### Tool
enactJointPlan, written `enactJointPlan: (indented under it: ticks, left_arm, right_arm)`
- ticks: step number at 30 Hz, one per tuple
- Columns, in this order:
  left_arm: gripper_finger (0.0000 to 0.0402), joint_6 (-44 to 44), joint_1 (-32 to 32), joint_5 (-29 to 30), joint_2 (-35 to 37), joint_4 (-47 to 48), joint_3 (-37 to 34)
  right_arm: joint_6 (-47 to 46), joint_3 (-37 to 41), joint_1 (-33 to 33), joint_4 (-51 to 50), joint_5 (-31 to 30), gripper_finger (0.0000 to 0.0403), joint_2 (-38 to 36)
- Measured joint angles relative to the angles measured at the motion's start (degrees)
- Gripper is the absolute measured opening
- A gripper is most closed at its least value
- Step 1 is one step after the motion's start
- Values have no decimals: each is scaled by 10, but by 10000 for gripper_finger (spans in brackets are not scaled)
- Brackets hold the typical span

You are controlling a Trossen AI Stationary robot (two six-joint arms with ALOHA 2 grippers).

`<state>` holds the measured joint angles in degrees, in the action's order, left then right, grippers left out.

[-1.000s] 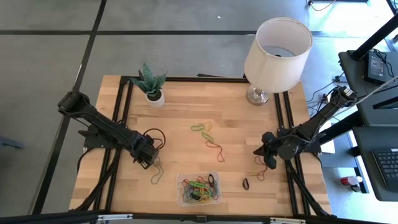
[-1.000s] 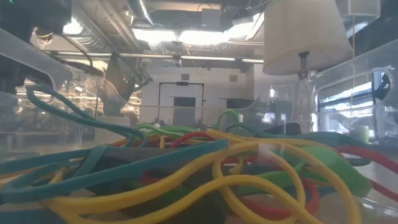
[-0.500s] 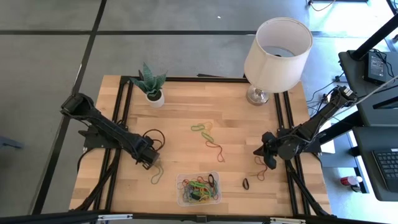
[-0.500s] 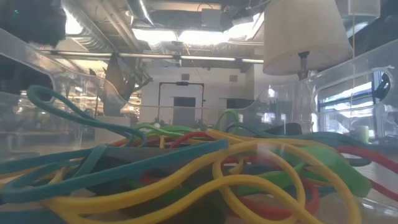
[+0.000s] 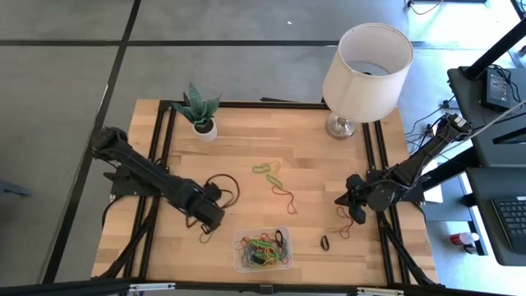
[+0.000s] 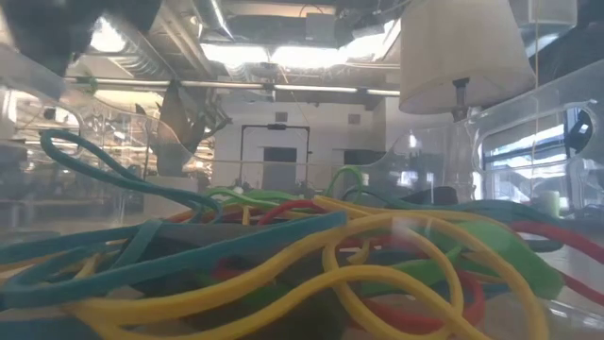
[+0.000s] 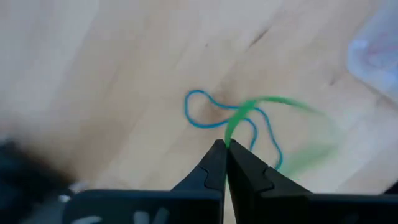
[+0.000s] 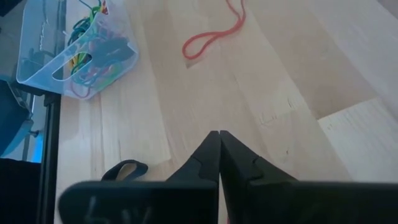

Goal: Pick and place rubber bands into bin
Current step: Put the green rubber band into the transparent bin

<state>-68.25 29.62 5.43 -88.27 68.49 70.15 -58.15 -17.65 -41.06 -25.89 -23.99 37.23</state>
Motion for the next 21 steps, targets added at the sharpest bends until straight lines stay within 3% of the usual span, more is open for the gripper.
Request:
enactJointPlan:
  ticks: [5, 12, 16, 21]
  left_arm:
    - [2, 134, -8, 8, -120, 60, 181]
    - [2, 304, -20, 30, -268, 57, 378]
    - [3, 381, -28, 26, -327, 51, 429]
    - [3, 435, -32, -12, -349, -10, 418]
  right_arm:
    - [2, 0, 0, 0, 0, 6, 0]
    - [13, 0, 0, 0, -1, 6, 0]
    - [13, 0, 0, 0, -1, 6, 0]
    - [13, 0, 0, 4, 0, 6, 0]
